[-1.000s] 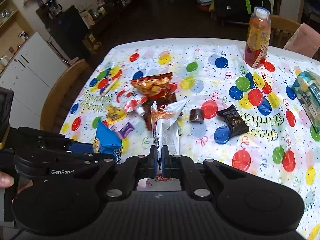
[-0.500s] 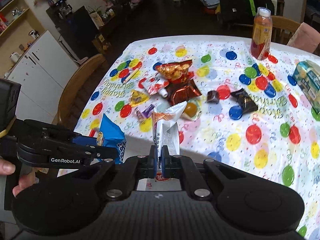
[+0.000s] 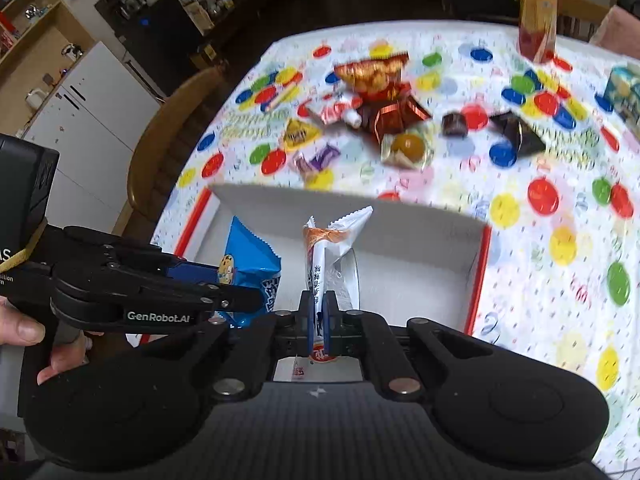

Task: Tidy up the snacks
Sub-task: 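Carry both packets into the white box and open both tools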

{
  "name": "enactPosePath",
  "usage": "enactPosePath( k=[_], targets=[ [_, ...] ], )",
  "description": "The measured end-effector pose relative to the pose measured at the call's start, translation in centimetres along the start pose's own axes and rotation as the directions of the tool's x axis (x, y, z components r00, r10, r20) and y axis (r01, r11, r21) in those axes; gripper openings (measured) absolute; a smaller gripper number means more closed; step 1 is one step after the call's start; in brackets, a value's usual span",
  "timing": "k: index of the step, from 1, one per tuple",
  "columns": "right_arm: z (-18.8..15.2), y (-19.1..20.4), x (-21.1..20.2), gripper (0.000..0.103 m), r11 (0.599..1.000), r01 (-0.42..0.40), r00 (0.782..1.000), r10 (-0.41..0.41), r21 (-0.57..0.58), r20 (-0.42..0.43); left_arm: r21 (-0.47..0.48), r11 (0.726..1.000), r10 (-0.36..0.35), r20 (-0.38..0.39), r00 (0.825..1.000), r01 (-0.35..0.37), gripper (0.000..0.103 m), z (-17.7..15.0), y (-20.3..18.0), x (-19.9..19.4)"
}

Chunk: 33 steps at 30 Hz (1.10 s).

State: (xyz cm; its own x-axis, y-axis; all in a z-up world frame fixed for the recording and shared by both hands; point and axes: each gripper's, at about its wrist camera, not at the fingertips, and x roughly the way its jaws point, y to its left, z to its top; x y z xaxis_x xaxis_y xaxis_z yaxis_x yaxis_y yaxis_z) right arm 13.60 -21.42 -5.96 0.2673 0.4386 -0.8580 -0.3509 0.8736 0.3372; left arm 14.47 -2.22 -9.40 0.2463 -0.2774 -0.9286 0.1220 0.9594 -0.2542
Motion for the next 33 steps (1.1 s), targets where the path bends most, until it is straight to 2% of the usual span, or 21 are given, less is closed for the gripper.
enactPosePath(
  k=[11,17,24,33],
  targets=[
    [-2.8,-1.5,4.9,0.004,0.993,0.003,0.998,0.004,0.116,-0.055,-0.013,0.999,0.047,-0.075,0.996,-0.048,0.032,-1.4,0.7,4.5],
    [-3.6,-1.8,6.6,0.004,0.990,0.018,0.996,-0.007,0.138,-0.084,-0.016,0.998,0.055,-0.092,0.994,-0.057,0.032,-2.0,0.6,6.1],
    [-4.4,-1.9,7.7,0.004,0.988,0.026,0.994,-0.009,0.150,-0.113,-0.020,0.998,0.058,-0.127,0.990,-0.061,0.032,-2.3,0.7,7.5],
    [-4.6,-2.0,8.0,0.004,0.986,0.058,0.991,-0.039,0.158,-0.125,-0.020,0.998,0.054,-0.129,0.990,-0.057,0.033,-2.1,0.8,7.7]
  ],
)
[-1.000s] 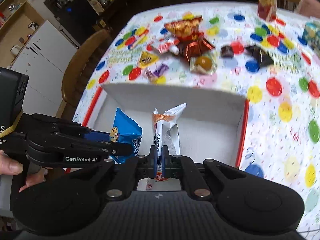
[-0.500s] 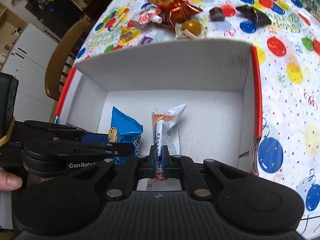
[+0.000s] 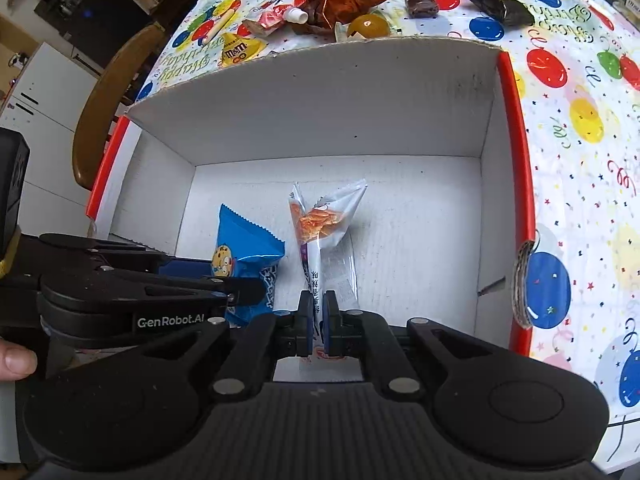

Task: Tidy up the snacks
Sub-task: 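Carry both packets into the white box and open both tools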

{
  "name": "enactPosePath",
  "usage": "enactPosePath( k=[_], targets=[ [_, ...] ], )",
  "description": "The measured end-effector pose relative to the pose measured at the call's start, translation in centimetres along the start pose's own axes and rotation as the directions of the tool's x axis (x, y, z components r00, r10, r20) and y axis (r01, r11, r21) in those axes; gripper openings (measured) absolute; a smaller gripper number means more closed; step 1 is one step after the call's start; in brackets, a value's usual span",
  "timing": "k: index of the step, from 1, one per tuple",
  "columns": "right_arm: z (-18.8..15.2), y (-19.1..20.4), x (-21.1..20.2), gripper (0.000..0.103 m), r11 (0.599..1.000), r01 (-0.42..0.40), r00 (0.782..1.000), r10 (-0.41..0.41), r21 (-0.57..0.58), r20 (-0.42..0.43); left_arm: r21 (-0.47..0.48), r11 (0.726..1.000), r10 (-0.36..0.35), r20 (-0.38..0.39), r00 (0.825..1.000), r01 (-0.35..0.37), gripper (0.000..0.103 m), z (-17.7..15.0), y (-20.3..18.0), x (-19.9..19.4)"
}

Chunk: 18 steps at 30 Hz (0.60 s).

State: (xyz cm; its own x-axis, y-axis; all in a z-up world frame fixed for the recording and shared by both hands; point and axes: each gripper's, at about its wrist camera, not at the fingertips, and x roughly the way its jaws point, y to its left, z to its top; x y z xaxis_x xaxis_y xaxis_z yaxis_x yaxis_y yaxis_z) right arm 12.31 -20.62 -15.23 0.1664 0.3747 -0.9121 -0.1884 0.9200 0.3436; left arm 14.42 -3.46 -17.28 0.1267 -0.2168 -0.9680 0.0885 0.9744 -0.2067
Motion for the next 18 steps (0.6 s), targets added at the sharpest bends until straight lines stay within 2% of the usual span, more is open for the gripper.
enactPosePath(
  k=[11,14,16,18],
  targets=[
    [-0.3,0.3,-0.8,0.005,1.000,0.013,1.000,-0.013,-0.020,0.003,-0.017,1.000,-0.009,0.006,1.000,0.009,0.039,-0.4,0.6,-0.6],
    [-0.4,0.2,-0.9,0.006,1.000,0.023,1.000,-0.023,-0.015,0.003,-0.022,1.000,-0.004,0.011,1.000,0.004,0.046,-0.6,0.6,-0.9],
    [-0.5,0.2,-1.2,0.006,1.000,0.018,1.000,-0.018,-0.021,0.008,-0.016,1.000,-0.006,0.023,1.000,0.007,0.058,-0.6,0.4,-1.2],
    [-0.6,0.3,-1.6,0.006,1.000,0.013,1.000,-0.013,-0.027,0.014,-0.007,1.000,-0.001,0.038,0.999,0.001,0.063,-0.8,0.3,-1.7]
  ],
)
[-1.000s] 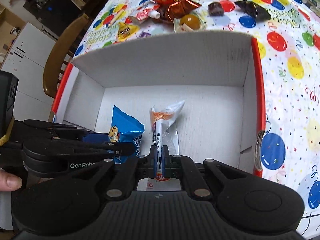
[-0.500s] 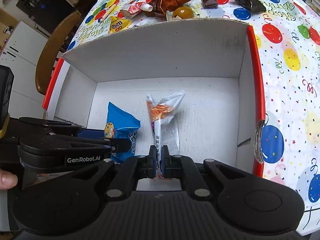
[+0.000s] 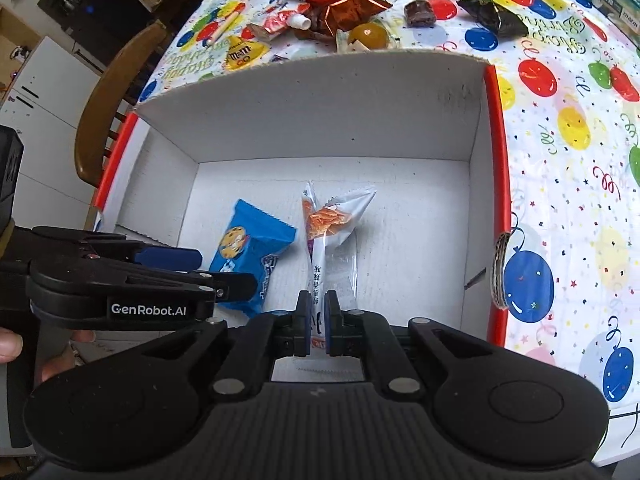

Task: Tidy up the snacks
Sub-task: 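Carry both packets into the white box and open both tools, then grasp the small candy wrapper with left tool while right tool grasps dark chocolate packet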

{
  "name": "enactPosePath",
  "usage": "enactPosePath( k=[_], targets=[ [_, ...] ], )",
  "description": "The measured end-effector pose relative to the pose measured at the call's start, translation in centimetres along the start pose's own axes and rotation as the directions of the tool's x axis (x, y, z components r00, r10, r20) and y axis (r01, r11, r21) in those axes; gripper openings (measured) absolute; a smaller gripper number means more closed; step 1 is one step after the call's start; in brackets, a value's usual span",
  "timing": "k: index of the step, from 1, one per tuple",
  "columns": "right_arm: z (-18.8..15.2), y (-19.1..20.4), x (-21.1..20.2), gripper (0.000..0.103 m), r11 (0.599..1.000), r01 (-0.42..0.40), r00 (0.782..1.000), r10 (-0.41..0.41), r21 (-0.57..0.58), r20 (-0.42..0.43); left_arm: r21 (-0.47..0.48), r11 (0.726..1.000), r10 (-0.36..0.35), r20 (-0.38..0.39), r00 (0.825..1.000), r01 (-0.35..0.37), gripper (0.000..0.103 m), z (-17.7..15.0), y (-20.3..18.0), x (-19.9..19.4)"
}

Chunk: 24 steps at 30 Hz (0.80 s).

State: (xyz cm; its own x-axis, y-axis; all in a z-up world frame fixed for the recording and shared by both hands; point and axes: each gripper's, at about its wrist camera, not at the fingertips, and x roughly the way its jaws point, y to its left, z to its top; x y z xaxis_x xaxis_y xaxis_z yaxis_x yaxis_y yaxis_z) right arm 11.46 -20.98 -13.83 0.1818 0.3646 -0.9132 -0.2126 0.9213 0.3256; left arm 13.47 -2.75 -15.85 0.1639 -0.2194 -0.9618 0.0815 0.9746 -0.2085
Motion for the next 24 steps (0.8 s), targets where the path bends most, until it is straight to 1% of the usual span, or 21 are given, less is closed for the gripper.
enactPosePath(
  k=[3,6,8,14,15,16,17,18,19,20,24],
  targets=[
    [-0.1,0.0,-0.6,0.006,1.000,-0.004,1.000,0.004,-0.006,0.010,0.007,1.000,-0.008,0.017,1.000,0.008,0.065,-0.3,-0.2,-0.8],
    [-0.2,0.1,-1.6,0.006,1.000,-0.001,1.000,0.001,-0.007,0.031,0.034,0.999,-0.004,0.057,0.998,0.002,0.074,-0.6,-0.5,-2.1],
    [-0.2,0.1,-2.5,0.006,1.000,0.001,0.999,-0.001,-0.002,0.043,0.050,0.999,0.004,0.081,0.997,-0.008,0.075,-0.7,-0.8,-3.0],
    [0.0,0.8,-5.5,0.007,0.999,0.012,0.994,-0.008,-0.036,0.109,0.076,0.997,-0.021,0.149,0.989,0.010,0.080,-0.8,-1.1,-6.0],
    [0.2,1.0,-6.1,0.013,0.999,0.016,0.993,-0.011,-0.042,0.121,0.079,0.997,-0.021,0.162,0.987,0.009,0.082,-0.8,-1.3,-6.4],
    [0.3,1.1,-6.7,0.024,0.999,0.016,0.991,-0.010,-0.047,0.135,0.083,0.997,-0.024,0.176,0.984,0.010,0.083,-0.8,-1.3,-7.0],
    [0.5,1.3,-7.2,0.032,0.999,0.016,0.989,-0.008,-0.052,0.145,0.086,0.996,-0.027,0.189,0.982,0.010,0.084,-0.7,-1.3,-7.5],
    [0.7,1.5,-7.8,0.049,0.998,0.015,0.988,-0.005,-0.060,0.157,0.088,0.996,-0.025,0.204,0.979,0.007,0.084,-0.5,-1.3,-8.0],
    [0.9,1.7,-8.3,0.064,0.997,0.014,0.986,-0.001,-0.072,0.168,0.091,0.996,-0.023,0.220,0.975,0.003,0.084,-0.4,-1.3,-8.4],
    [1.1,1.9,-8.8,0.067,0.996,0.013,0.984,0.003,-0.087,0.181,0.096,0.995,-0.022,0.236,0.971,-0.001,0.084,-0.3,-1.3,-8.9],
    [2.2,2.5,-10.3,0.067,0.991,0.031,0.977,-0.003,-0.128,0.211,0.104,0.995,-0.029,0.288,0.957,-0.001,0.087,0.6,-1.4,-10.6]
  ],
)
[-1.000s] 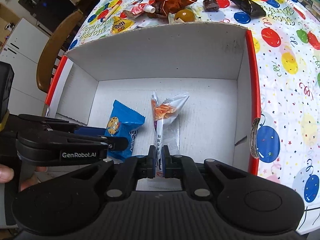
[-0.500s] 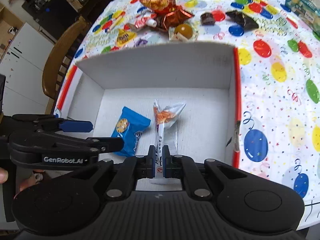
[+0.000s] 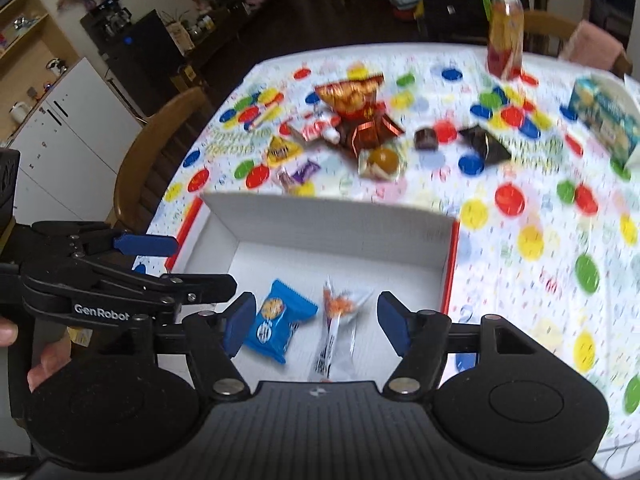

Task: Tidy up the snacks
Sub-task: 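Grasp the small candy wrapper with left tool while right tool grasps dark chocolate packet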

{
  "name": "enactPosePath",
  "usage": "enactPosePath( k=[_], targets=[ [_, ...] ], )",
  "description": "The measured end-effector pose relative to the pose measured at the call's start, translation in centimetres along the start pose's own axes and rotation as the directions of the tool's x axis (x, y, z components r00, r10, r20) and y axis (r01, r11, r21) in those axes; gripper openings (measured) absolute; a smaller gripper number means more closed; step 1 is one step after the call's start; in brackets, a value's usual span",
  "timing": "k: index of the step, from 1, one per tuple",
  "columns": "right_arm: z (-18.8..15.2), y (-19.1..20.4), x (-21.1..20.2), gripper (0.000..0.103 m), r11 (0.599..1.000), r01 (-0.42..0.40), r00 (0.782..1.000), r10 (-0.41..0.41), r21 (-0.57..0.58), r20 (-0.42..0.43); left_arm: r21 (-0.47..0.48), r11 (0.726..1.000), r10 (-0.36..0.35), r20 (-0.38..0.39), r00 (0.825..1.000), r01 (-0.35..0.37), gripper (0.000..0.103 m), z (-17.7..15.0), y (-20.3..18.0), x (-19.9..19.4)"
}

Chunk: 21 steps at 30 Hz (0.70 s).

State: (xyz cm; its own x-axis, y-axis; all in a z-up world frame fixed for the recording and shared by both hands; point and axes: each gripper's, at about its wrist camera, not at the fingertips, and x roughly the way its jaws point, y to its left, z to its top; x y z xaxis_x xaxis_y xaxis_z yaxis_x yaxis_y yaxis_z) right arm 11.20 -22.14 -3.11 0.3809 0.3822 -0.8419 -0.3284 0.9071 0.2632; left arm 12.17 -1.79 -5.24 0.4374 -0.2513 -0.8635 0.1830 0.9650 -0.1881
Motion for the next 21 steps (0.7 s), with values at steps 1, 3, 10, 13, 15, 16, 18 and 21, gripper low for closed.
enactPosePath(
  k=[1,3,10,13,15,16,18,21],
  targets=[
    [0.4,0.0,-0.3,0.067,1.000,0.004,1.000,-0.004,-0.011,0.007,0.004,1.000,0.002,0.014,1.000,-0.002,0.089,0.3,0.0,-0.3],
    [1.4,-0.3,-0.7,0.068,1.000,0.012,1.000,-0.012,-0.024,0.020,0.015,1.000,0.010,0.042,0.999,-0.011,0.093,1.1,-0.1,-0.9],
    [5.2,-2.5,-1.2,0.069,0.999,0.047,0.997,-0.045,-0.021,0.056,-0.002,0.999,0.036,0.116,0.993,-0.036,0.102,3.7,1.0,-1.6],
    [6.9,-4.0,-0.9,0.069,0.999,0.033,0.998,-0.033,0.010,0.059,-0.016,0.997,0.072,0.133,0.989,-0.071,0.102,5.1,1.9,-1.3],
    [8.0,-5.0,-0.8,0.069,0.998,0.052,0.995,-0.054,0.026,0.087,-0.026,0.995,0.099,0.137,0.986,-0.097,0.102,5.9,2.5,-0.9],
    [8.6,-5.4,-0.8,0.069,0.998,0.061,0.993,-0.063,0.030,0.101,-0.034,0.994,0.108,0.139,0.984,-0.105,0.102,6.4,2.9,-0.6],
    [10.0,-6.5,-0.6,0.070,0.997,0.063,0.991,-0.067,0.040,0.116,-0.051,0.992,0.122,0.135,0.983,-0.116,0.102,7.2,3.6,-0.1],
    [12.0,-7.8,-0.3,0.075,0.995,0.080,0.988,-0.086,0.053,0.126,-0.078,0.988,0.146,0.124,0.981,-0.137,0.102,8.3,4.6,1.1]
  ],
)
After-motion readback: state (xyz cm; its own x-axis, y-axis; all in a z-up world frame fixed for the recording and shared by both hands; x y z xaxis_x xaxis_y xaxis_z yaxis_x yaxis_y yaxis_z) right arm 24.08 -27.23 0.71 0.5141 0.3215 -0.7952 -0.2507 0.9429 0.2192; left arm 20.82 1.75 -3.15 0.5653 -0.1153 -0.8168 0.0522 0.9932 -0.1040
